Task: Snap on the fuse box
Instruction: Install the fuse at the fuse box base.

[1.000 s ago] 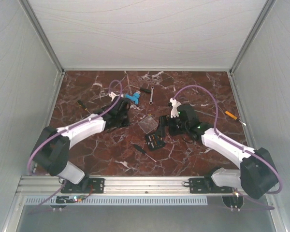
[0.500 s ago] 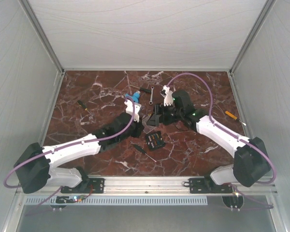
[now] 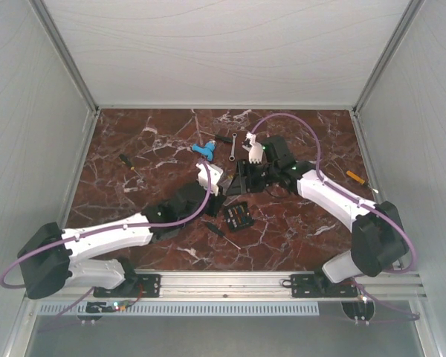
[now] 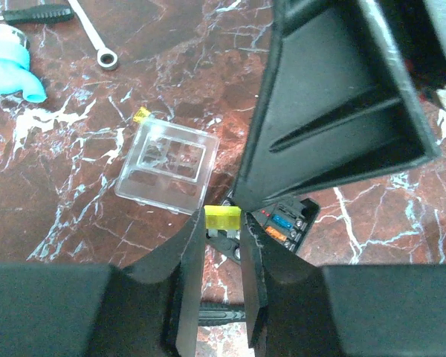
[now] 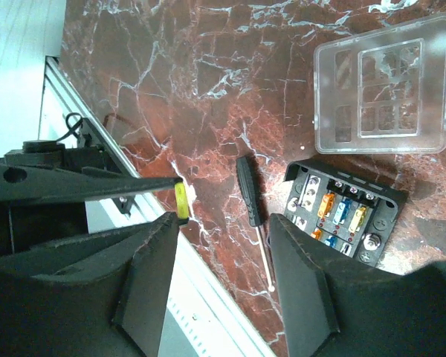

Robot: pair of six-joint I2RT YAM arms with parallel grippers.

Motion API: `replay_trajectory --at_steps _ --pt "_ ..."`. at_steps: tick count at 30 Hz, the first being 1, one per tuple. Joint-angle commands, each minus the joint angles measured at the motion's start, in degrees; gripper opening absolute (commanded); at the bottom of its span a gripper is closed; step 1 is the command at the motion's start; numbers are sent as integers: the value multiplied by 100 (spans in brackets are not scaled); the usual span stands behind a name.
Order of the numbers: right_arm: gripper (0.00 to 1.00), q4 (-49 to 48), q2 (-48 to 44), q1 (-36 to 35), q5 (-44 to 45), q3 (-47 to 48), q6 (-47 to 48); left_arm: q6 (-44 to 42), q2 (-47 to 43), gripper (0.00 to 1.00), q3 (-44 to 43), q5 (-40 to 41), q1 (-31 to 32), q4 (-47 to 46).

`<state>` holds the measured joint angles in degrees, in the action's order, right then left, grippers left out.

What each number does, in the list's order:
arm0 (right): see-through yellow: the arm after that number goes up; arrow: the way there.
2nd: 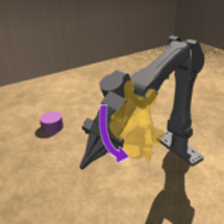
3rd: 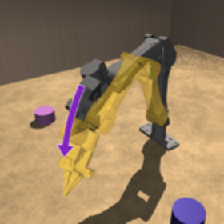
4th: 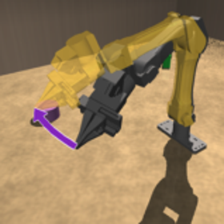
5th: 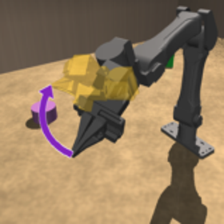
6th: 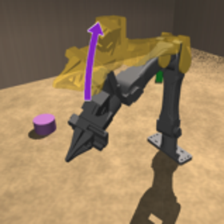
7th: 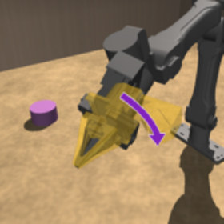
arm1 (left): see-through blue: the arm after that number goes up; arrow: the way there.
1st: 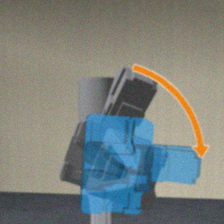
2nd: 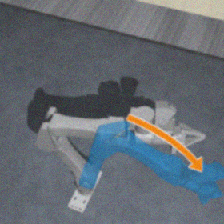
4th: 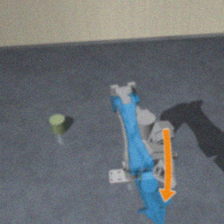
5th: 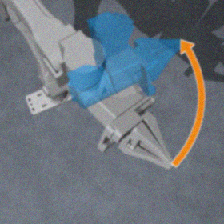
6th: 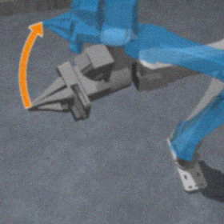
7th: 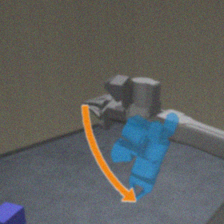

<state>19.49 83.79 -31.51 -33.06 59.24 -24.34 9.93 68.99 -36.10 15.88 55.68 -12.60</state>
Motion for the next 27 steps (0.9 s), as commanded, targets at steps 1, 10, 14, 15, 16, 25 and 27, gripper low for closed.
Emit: replay_trajectory --at_steps 1,10,14,15,16,25,27 --pt "49 -120 -16 77 -376 61 -156 -114 -75 22 -31 -24 133 -664" --pt "41 -156 -161 278 -643 -36 -196 -114 103 22 -97 -32 214 -748" --pt "35 -36 -88 280 -861 -70 -102 -146 132 22 -133 -25 235 -808" --pt "34 -6 -72 279 -916 -87 -61 -161 139 22 -155 -31 234 -821" --pt "34 27 -59 281 -992 -95 -32 -177 146 22 -158 -42 242 -843" --pt "30 8 134 257 -1465 -133 62 -293 202 23 -208 -112 360 -1018" --pt "28 100 219 222 -1472 -110 127 -283 191 23 -211 -116 373 -1064"
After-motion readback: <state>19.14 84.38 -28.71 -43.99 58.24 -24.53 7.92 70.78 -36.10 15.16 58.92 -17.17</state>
